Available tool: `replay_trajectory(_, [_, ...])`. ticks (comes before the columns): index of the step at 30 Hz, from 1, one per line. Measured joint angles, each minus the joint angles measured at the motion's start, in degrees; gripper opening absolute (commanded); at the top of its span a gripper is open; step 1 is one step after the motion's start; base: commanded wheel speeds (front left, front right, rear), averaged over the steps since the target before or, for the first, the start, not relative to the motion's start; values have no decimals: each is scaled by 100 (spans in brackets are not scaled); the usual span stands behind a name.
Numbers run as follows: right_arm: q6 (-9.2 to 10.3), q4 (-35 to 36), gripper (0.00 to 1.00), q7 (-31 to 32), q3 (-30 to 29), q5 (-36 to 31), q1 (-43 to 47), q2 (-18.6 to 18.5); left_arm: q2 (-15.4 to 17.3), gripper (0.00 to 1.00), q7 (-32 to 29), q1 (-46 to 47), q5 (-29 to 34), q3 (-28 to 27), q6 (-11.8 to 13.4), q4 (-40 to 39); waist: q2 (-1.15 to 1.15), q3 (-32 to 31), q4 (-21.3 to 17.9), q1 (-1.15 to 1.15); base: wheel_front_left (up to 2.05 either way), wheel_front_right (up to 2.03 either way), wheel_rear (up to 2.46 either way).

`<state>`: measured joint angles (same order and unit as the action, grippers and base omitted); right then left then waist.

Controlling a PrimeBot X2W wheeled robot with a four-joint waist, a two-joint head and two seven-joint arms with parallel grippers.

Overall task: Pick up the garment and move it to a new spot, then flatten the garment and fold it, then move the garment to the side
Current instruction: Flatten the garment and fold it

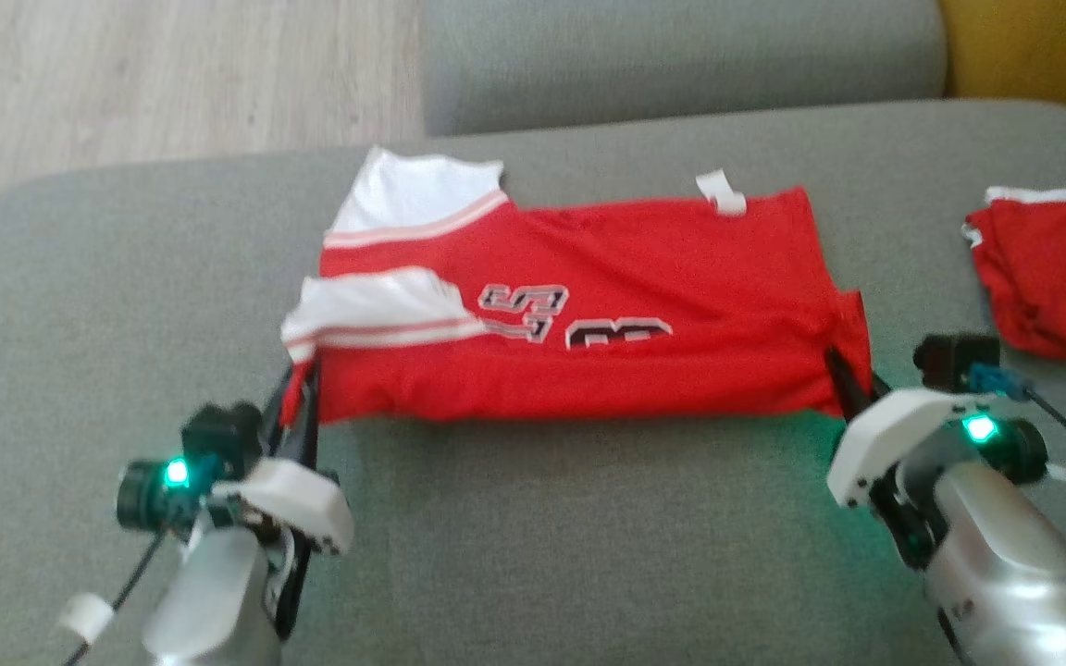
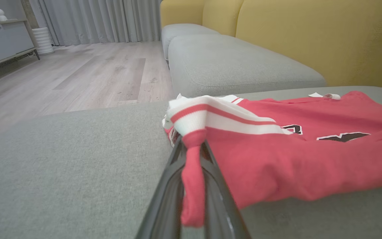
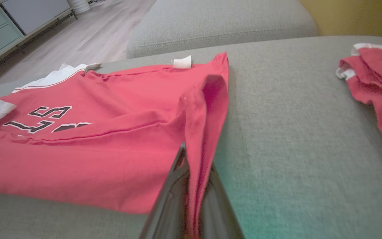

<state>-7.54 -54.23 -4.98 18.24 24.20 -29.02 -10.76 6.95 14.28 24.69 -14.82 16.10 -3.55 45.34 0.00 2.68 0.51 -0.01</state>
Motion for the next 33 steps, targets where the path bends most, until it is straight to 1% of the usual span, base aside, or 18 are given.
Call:
replay_trajectory(5, [1, 460, 0, 485, 202, 436, 463, -255, -1, 0, -131, -433, -153, 58, -55, -114, 0, -296, -3, -1, 0, 0, 0])
replay_trajectory(9, [1, 912, 0, 869, 207, 789, 844, -460, 3, 0, -370, -753, -341, 55, -60, -333, 0, -413, 5, 0, 0, 0, 0])
replay_trajectory(10, [1, 1122, 0, 1026, 185, 911, 1028, -554, 8, 0, -504, -881, -347, 74, -109, -485, 0, -436, 7, 0, 0, 0, 0])
replay_trajectory(13, [0, 1432, 0, 1269, 127, 1040, 1296, -634, 29, 0, -645, -1059, -369, 110, -149, -721, 0, -451, -2, 1, 0, 0, 0])
replay_trajectory(16, [0, 1762, 0, 1474, 11, 1122, 1546, -635, 73, 0, -771, -1210, -441, 115, -140, -947, 0, -451, -24, 0, 0, 0, 0])
replay_trajectory(22, [1, 2265, 0, 1667, -211, 1069, 1873, -602, 110, 0, -906, -1356, -490, 145, -47, -1241, 0, -383, -104, 1, 0, 0, 0])
replay_trajectory(28, [1, 2557, 0, 1647, -335, 1053, 1945, -402, 108, 0, -906, -1347, -497, 160, -14, -1263, 0, -268, -174, 1, 0, 0, 0])
replay_trajectory(30, [1, 2601, 0, 1551, -396, 1040, 1936, -346, 107, 0, -842, -1328, -498, 164, -15, -1225, 0, -199, -200, 1, 0, 0, 0])
replay_trajectory(31, [1, 2602, 0, 1517, -401, 976, 1935, -337, 107, 11, -792, -1310, -498, 165, -14, -1206, 0, -160, -213, 1, 0, 0, 0])
replay_trajectory(32, [1, 2601, 57, 1435, -428, 888, 1935, -316, 107, 29, -744, -1285, -498, 167, -14, -1172, 0, -123, -227, 2, 0, 0, 0])
replay_trajectory(33, [1, 2594, 100, 1372, -499, 837, 1927, -265, 108, 79, -699, -1244, -495, 174, -12, -1123, 0, -90, -243, 2, 0, 0, 0])
